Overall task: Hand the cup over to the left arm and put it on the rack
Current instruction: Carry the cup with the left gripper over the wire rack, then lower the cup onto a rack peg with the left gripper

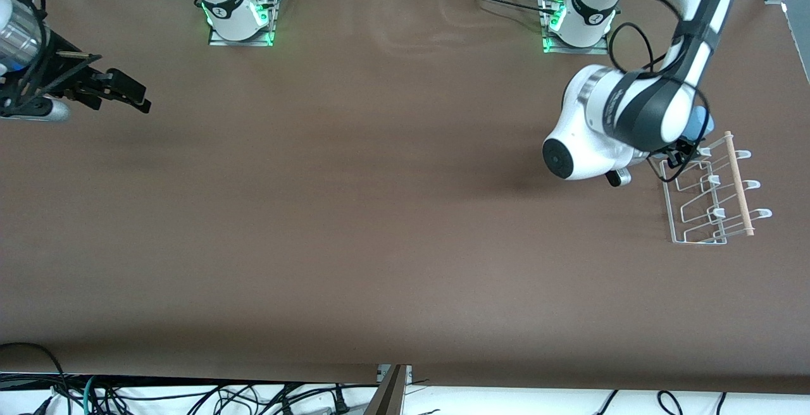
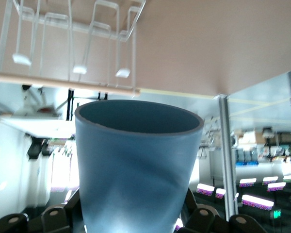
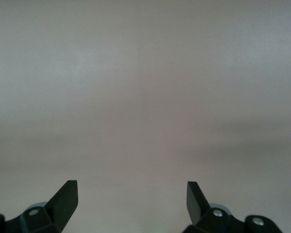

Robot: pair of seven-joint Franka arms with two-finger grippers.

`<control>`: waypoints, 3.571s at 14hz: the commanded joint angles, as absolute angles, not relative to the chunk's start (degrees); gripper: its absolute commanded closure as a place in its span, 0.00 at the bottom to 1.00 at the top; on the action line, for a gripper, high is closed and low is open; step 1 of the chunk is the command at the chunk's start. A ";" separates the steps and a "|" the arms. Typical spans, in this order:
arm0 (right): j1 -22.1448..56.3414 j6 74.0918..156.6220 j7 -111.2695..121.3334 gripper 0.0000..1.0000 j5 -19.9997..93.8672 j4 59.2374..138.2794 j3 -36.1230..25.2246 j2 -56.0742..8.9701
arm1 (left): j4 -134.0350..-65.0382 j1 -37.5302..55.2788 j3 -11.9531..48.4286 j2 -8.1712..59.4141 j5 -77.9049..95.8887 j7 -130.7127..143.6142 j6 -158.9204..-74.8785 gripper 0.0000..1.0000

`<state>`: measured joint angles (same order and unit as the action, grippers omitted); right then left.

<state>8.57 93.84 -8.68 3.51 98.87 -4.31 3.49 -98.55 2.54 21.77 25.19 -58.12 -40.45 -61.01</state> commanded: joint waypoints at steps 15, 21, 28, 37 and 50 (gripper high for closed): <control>2.11 82.79 -0.09 0.01 0.70 89.56 1.14 -1.23 | -124.54 -7.02 21.97 20.04 -91.58 -21.36 -76.10 1.00; 0.71 83.14 0.09 0.01 1.67 89.65 1.49 -2.28 | -127.17 -9.75 21.88 21.79 -91.67 -13.11 -79.01 1.00; -0.09 82.97 -0.18 0.01 0.97 89.56 2.29 -2.64 | -129.20 -12.57 21.71 23.46 -96.15 -9.76 -80.95 1.00; 1.05 86.83 -0.79 0.01 0.53 89.56 2.28 -3.34 | -129.11 -13.45 21.53 26.80 -99.75 -7.04 -80.86 0.91; 0.70 87.45 -0.70 0.01 0.97 88.33 2.02 -4.75 | -122.27 -14.85 21.97 27.33 -93.19 -4.39 -80.86 0.00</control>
<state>0.92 87.92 -1.02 0.87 89.60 1.73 -4.27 -125.19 -14.23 21.21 27.84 -96.87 -4.52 -80.72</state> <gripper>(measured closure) 0.004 0.000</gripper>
